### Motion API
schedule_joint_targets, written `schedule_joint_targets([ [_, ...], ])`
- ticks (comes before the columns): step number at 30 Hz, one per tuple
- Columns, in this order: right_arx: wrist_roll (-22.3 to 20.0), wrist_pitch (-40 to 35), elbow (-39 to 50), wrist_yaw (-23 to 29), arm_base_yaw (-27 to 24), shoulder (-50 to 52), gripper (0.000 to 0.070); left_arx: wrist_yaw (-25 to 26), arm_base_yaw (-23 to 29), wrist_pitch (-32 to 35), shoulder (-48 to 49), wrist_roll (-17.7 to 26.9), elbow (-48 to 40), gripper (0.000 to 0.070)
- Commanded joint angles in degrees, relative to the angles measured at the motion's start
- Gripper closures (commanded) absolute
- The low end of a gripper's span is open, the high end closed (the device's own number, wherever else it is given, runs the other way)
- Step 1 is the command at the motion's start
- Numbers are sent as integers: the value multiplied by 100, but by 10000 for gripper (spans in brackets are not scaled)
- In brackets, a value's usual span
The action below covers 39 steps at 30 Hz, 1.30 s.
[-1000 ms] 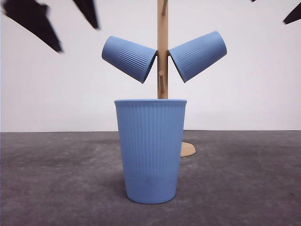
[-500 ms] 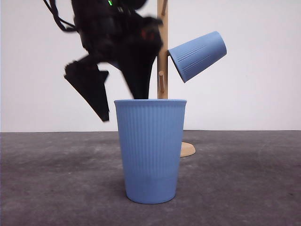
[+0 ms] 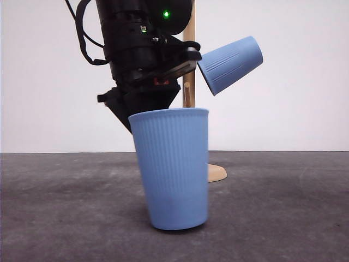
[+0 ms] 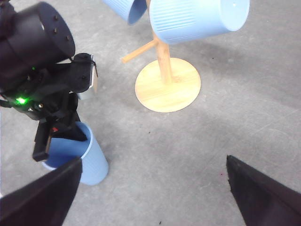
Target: Place three cups
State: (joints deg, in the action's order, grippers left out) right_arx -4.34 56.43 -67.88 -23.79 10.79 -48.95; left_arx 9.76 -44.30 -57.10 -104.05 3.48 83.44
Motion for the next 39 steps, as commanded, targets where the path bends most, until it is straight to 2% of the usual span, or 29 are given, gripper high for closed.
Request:
schedule_joint_targets([
  [1,-72,-8,-92,7,13,-39,78,369,22,-20,-118,373,85,700],
  [6,-137,35,-92,-49,13,-41,78,1735,275,-23,47,788,115,700],
  [9,-293,39,-92,-321,13,-45,78,2702,481,11,316,1070,134,700],
  [11,-375,15,-92,-703,13,-70,78,3302,641,31,537,1258,172,700],
  [16,-423,-242,-92,-2270,32,-341,78,4929,1109,57,1039,1536,380,700],
  [18,-469,-351,-92,-2846,83,-522,78,5431,1229,72,1199,1629,432,700],
  [20,-528,-390,-92,-3292,157,-706,78,5674,1305,90,1336,1692,437,700],
  [23,-665,-388,-92,-3815,283,-999,75,5674,1371,77,1457,1693,437,700],
  [27,-863,-401,-92,-4449,515,-1323,7,5676,1375,11,1469,1724,437,700],
  [39,-1005,-414,-92,-4518,1485,-1812,0,6105,1375,-33,1467,1883,437,700],
])
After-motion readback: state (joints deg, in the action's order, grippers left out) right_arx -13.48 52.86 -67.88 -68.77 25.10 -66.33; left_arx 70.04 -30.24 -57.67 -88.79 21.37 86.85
